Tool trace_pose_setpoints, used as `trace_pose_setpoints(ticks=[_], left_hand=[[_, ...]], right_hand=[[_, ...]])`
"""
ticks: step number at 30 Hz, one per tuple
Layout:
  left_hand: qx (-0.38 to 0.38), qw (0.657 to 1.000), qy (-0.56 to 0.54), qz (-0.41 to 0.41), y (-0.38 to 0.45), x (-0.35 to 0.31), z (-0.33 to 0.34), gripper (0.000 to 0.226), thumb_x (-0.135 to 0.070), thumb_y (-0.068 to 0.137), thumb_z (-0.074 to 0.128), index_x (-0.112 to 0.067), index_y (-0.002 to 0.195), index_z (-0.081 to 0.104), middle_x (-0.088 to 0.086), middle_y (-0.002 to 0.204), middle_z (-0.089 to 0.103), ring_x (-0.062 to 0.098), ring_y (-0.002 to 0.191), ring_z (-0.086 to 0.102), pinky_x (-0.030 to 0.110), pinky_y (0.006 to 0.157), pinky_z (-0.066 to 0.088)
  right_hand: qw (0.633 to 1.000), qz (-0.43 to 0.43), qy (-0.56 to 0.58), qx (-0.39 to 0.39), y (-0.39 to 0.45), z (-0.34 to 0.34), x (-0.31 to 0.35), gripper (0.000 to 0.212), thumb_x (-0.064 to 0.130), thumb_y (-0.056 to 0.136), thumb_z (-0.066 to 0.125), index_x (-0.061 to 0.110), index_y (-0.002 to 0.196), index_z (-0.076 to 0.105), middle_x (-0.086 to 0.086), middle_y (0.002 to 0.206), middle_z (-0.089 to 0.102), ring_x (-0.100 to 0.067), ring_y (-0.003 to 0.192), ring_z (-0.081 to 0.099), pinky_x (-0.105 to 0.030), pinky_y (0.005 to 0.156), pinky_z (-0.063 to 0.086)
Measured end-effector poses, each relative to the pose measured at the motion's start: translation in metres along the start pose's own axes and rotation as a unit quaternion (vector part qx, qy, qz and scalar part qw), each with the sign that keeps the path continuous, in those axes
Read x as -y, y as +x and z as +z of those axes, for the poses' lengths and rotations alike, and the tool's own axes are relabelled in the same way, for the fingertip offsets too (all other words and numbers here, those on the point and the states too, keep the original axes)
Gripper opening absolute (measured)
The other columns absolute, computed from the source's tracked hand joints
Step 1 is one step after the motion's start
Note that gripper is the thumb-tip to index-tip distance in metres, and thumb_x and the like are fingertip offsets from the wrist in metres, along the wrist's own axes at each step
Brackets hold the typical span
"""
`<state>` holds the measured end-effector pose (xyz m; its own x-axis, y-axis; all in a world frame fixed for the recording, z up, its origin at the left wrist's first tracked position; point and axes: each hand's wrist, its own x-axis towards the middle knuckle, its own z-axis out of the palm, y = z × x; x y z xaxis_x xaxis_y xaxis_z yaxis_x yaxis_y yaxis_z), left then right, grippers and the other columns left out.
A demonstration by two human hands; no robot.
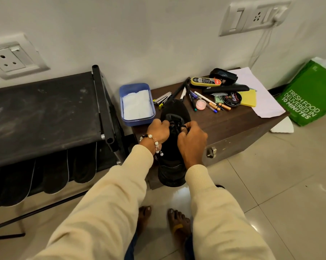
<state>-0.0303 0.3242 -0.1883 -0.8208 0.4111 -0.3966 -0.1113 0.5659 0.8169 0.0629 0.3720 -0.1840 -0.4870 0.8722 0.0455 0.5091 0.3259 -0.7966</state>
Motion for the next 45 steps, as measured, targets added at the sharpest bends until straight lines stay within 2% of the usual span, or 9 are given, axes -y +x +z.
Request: trace_pose_setpoints(ticks=[4, 9, 13, 16, 21, 28, 34, 42, 45], left_hand=[[0.004, 0.996, -0.094, -0.007, -0.001, 0.005, -0.006, 0.041, -0.025, 0.093, 0.059, -0.012, 0.055, 0.05, 0.004, 0.056, 0.047, 0.019, 0.058, 0.045, 0.032, 0.068, 0.039], [0.048, 0.995, -0.088, 0.017, -0.008, 0.012, -0.03, 0.028, -0.024, 0.097, 0.054, -0.013, 0.074, 0.065, 0.002, 0.07, 0.063, 0.014, 0.062, 0.056, 0.028, 0.066, 0.047], [0.06, 0.993, -0.023, 0.097, -0.018, 0.018, -0.038, 0.006, -0.013, 0.089, 0.066, -0.012, 0.09, 0.072, 0.003, 0.081, 0.068, 0.014, 0.071, 0.061, 0.027, 0.068, 0.05], [0.033, 0.986, 0.008, 0.166, -0.021, 0.017, -0.034, 0.013, -0.01, 0.087, 0.068, -0.011, 0.098, 0.074, 0.003, 0.088, 0.07, 0.013, 0.081, 0.063, 0.027, 0.076, 0.052], [0.033, 0.977, 0.032, 0.207, -0.017, 0.019, -0.033, 0.015, -0.011, 0.087, 0.068, -0.011, 0.101, 0.074, 0.003, 0.097, 0.072, 0.015, 0.093, 0.065, 0.032, 0.086, 0.054], [0.029, 0.953, 0.086, 0.29, -0.014, 0.014, -0.03, 0.012, -0.011, 0.085, 0.069, -0.014, 0.095, 0.076, 0.002, 0.096, 0.071, 0.015, 0.09, 0.063, 0.033, 0.085, 0.053], [-0.025, 0.927, 0.149, 0.344, -0.013, 0.018, -0.019, 0.01, -0.003, 0.089, 0.06, -0.01, 0.088, 0.068, 0.004, 0.091, 0.064, 0.019, 0.086, 0.06, 0.037, 0.081, 0.052], [-0.044, 0.95, 0.133, 0.281, -0.004, 0.02, -0.011, 0.013, 0.001, 0.094, 0.047, 0.002, 0.095, 0.059, 0.018, 0.098, 0.058, 0.03, 0.091, 0.055, 0.032, 0.078, 0.043], [-0.01, 0.97, 0.075, 0.231, -0.006, 0.018, -0.016, 0.017, -0.006, 0.098, 0.045, 0.003, 0.1, 0.059, 0.018, 0.1, 0.059, 0.026, 0.091, 0.053, 0.028, 0.081, 0.04]], right_hand=[[0.998, 0.027, 0.041, 0.027, 0.006, -0.005, -0.002, 0.013, 0.013, 0.092, 0.056, 0.011, 0.104, 0.06, 0.001, 0.093, 0.058, -0.009, 0.085, 0.055, -0.022, 0.075, 0.049], [0.993, 0.081, 0.055, 0.069, 0.019, -0.032, -0.01, 0.013, 0.015, 0.083, 0.071, 0.016, 0.093, 0.062, 0.002, 0.085, 0.063, -0.007, 0.076, 0.058, -0.024, 0.073, 0.048], [0.984, 0.014, -0.003, 0.178, 0.019, -0.039, -0.008, 0.009, 0.016, 0.088, 0.065, 0.023, 0.088, 0.07, 0.006, 0.084, 0.064, -0.006, 0.082, 0.058, -0.023, 0.079, 0.045], [0.984, -0.059, -0.027, 0.166, 0.02, -0.036, -0.004, 0.024, 0.012, 0.093, 0.056, 0.032, 0.091, 0.068, 0.002, 0.099, 0.061, -0.014, 0.096, 0.055, -0.031, 0.088, 0.046], [0.972, -0.053, -0.019, 0.23, 0.024, -0.041, -0.002, 0.014, 0.019, 0.094, 0.056, 0.02, 0.101, 0.068, 0.001, 0.101, 0.065, -0.011, 0.096, 0.056, -0.025, 0.083, 0.041], [0.967, -0.029, -0.007, 0.253, 0.03, -0.039, -0.006, 0.019, 0.016, 0.087, 0.065, 0.032, 0.097, 0.07, 0.002, 0.095, 0.069, -0.015, 0.097, 0.063, -0.039, 0.094, 0.051], [0.979, -0.045, -0.009, 0.2, 0.021, -0.028, -0.002, 0.013, 0.011, 0.091, 0.059, 0.019, 0.095, 0.069, 0.003, 0.094, 0.065, -0.008, 0.09, 0.057, -0.021, 0.081, 0.043], [0.984, -0.03, 0.013, 0.175, 0.02, -0.027, -0.009, 0.017, 0.0, 0.092, 0.041, 0.011, 0.094, 0.054, -0.003, 0.09, 0.054, -0.012, 0.076, 0.049, -0.021, 0.062, 0.038], [0.982, -0.01, 0.045, 0.181, 0.023, -0.032, -0.013, 0.017, 0.006, 0.094, 0.048, 0.02, 0.09, 0.057, 0.001, 0.092, 0.06, -0.008, 0.082, 0.055, -0.02, 0.067, 0.044]])
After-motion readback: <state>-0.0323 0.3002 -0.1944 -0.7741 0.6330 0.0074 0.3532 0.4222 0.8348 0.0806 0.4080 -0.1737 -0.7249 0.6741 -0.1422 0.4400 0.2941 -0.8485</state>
